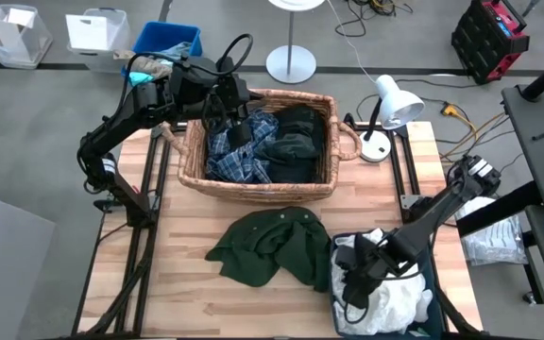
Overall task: Sort clothes
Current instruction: Put the white dress into the blue laundry bin, then put the dark green polo shirt into the brown laundry basket
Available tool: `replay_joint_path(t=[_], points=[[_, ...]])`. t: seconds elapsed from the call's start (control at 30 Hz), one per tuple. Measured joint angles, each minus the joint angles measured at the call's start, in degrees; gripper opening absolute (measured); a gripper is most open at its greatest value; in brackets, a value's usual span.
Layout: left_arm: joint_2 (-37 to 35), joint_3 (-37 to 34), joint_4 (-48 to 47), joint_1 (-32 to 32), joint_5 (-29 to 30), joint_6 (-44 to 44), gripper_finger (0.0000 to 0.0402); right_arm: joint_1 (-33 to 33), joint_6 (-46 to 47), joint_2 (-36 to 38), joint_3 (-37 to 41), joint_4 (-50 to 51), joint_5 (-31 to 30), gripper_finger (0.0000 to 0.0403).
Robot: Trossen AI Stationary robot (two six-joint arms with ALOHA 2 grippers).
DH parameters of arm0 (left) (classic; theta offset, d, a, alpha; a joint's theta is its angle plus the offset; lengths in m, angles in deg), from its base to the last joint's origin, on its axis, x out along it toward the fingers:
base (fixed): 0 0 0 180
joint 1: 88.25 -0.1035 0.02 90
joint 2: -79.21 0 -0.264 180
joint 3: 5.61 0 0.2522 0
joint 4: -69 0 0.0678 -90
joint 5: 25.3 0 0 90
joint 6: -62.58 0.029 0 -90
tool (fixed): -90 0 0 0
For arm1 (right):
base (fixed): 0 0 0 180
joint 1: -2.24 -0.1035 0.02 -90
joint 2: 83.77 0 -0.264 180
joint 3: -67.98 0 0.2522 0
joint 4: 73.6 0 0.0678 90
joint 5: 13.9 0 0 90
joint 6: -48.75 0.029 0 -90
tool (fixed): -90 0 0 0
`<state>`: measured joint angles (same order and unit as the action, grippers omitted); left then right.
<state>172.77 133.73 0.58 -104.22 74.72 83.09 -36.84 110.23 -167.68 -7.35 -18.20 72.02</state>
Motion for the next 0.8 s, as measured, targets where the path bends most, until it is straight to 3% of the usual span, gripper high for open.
replay_joint_path(t=[0.3,0.53,0.63,0.8], points=[[0.00,0.00,0.04,-0.07,0.02,0.00,0.0048,-0.32,0.45,3.23,-9.73,7.98,0.53,0.0108],[0.00,0.00,0.09,-0.07,0.00,-0.54,0.0048,-0.30,1.34,6.02,-16.54,20.76,1.97,0.0136],[0.00,0.00,0.09,-0.05,-0.10,-2.27,0.0048,-0.30,-0.40,8.36,-18.64,27.08,-3.44,0.0139],[-0.04,0.02,-6.32,0.79,-6.70,-6.00,0.0048,1.17,-1.73,14.30,-19.29,35.26,-20.98,0.0128]])
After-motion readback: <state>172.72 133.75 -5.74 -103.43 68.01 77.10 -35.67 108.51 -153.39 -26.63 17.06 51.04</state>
